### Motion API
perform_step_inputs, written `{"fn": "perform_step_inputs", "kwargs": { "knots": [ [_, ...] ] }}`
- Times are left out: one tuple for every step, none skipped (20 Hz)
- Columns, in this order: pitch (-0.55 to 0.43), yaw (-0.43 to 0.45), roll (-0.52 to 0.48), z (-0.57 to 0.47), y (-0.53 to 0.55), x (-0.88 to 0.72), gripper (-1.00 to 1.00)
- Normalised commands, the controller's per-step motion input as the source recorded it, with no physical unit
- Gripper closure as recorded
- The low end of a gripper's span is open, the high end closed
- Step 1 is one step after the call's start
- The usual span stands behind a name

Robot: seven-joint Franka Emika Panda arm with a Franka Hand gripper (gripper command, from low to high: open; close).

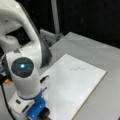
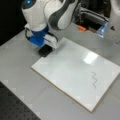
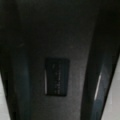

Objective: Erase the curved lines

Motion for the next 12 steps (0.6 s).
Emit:
{"fn": "perform_step_inputs", "kwargs": {
  "knots": [
    [-0.173, -0.037, 0.076, -0.11, 0.03, -0.17, -1.0],
    [-0.178, -0.037, 0.073, -0.1, 0.02, -0.16, -1.0],
    [-0.194, -0.044, 0.065, -0.11, 0.03, -0.16, -1.0],
    [-0.199, -0.045, 0.062, -0.12, 0.03, -0.16, -1.0],
    [-0.207, -0.048, 0.06, -0.13, 0.04, -0.15, -1.0],
    [-0.211, -0.052, 0.061, -0.14, 0.05, -0.15, -1.0],
    [-0.214, -0.052, 0.062, -0.15, 0.06, -0.14, -1.0],
    [-0.216, -0.053, 0.061, -0.16, 0.06, -0.13, -1.0],
    [-0.223, -0.062, 0.059, -0.17, 0.07, -0.12, -1.0],
    [-0.22, -0.059, 0.061, -0.18, 0.08, -0.12, -1.0],
    [-0.213, -0.055, 0.061, -0.17, 0.07, -0.11, -1.0],
    [-0.209, -0.057, 0.063, -0.15, 0.07, -0.11, -1.0]
  ]
}}
